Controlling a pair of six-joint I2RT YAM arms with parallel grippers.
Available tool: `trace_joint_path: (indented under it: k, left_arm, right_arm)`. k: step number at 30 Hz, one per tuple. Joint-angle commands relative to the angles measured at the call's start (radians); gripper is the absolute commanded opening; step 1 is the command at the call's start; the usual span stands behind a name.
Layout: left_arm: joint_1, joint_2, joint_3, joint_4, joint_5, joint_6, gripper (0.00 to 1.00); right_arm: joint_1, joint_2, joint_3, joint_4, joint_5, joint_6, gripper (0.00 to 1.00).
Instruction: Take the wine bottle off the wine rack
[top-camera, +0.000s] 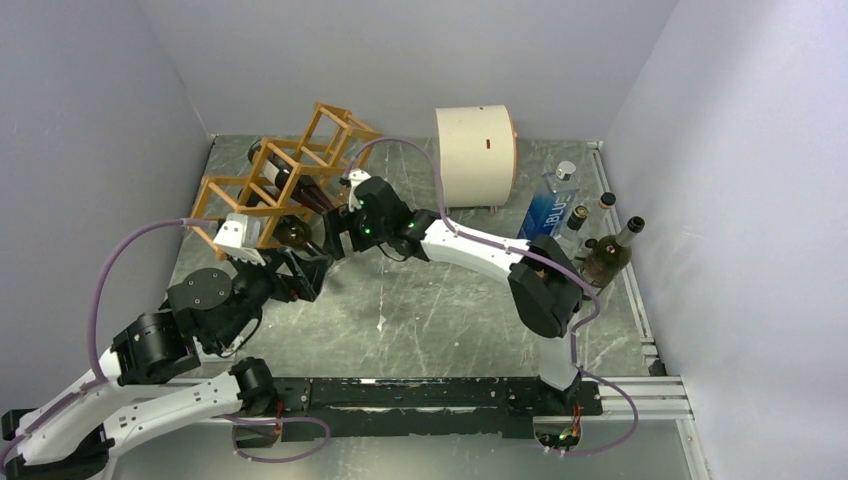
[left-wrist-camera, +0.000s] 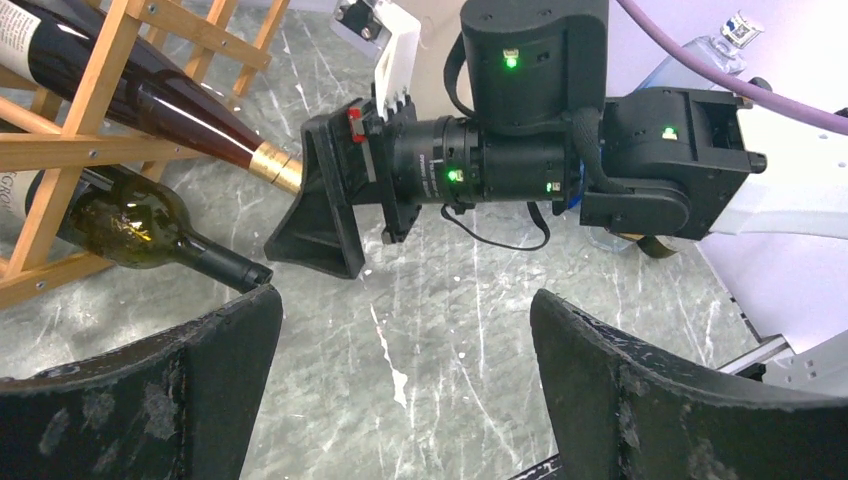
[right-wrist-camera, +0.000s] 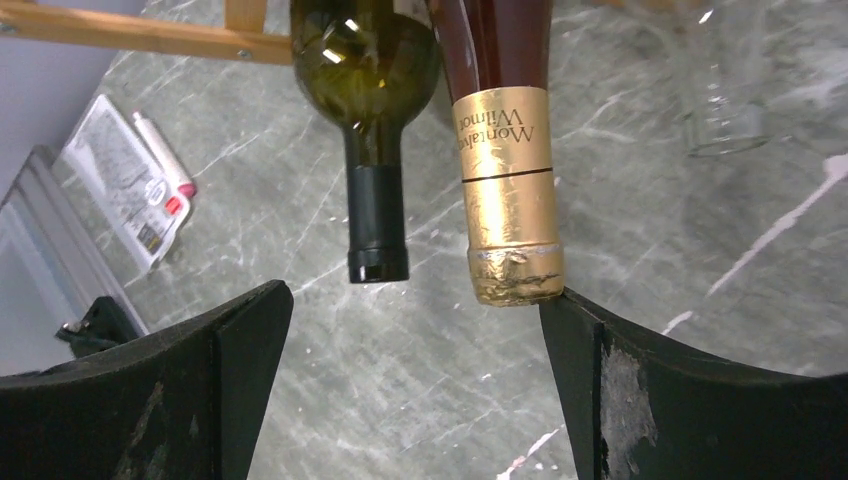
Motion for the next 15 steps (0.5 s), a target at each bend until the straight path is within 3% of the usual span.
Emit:
trace_joint_path:
  k: [1,11,15]
  left_arm:
    - [-0.001,-0.010,0.039,-0.022,-0.008,-0.019,0.98]
    - [0.000,-0.015,0.044,-0.040,0.007,-0.042,0.98]
    - [-0.001,-0.016,0.050,-0.051,0.004,-0.051,0.98]
  right_arm:
    - [-0.010,0.038,0.104,-0.025,0.067,-0.074,1.00]
    - [-0.024,0.182,0.292,-0.103,0.086,-0.163,0.93]
    - [-0.026,0.153,0.239,-0.116,0.113,-0.158,0.96]
